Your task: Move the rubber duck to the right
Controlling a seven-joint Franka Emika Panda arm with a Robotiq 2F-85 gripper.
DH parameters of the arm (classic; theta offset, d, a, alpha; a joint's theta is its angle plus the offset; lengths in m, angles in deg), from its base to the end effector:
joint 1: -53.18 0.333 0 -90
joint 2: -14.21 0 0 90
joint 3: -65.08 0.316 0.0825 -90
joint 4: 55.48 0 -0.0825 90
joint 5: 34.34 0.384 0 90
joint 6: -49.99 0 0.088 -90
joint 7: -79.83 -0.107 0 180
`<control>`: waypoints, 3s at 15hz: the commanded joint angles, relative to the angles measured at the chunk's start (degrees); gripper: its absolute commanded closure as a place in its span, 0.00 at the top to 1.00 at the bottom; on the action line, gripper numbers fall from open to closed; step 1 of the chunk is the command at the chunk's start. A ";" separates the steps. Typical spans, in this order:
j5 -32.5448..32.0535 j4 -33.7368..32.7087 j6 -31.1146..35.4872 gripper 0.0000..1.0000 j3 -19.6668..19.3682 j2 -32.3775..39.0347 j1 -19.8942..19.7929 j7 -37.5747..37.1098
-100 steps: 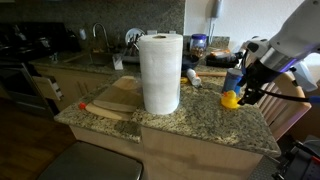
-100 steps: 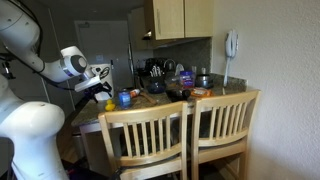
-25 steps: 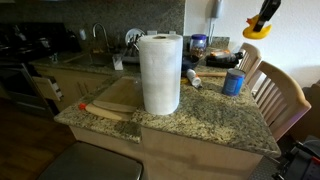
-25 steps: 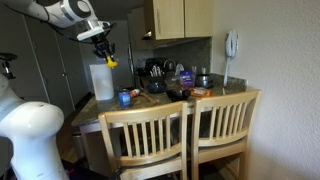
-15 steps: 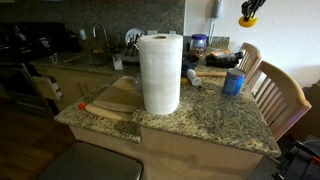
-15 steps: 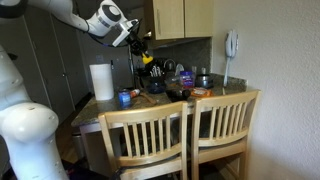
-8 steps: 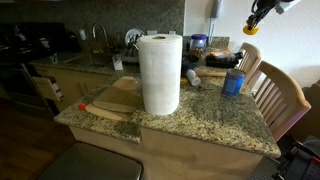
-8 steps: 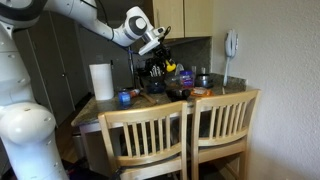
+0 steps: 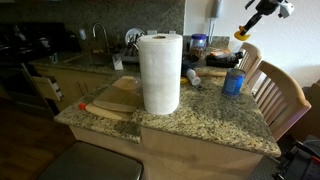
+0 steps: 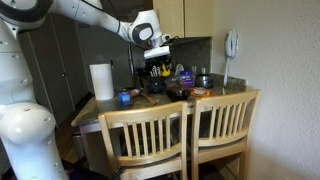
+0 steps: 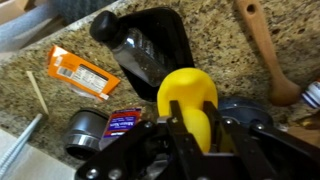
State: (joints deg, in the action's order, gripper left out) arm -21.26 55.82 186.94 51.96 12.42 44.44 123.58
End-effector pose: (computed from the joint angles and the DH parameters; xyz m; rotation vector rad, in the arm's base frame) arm 0.5475 -0.2191 0.5463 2.9316 0.3701 0.7670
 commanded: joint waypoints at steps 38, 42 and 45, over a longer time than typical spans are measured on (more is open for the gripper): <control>-17.04 7.12 4.61 0.07 4.96 5.64 -0.82 4.48; -16.67 6.74 4.52 0.07 7.21 2.19 1.13 5.85; -17.98 3.88 2.28 0.07 7.95 1.52 2.84 4.58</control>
State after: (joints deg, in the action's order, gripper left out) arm -38.50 61.59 191.45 59.42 14.94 46.62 127.87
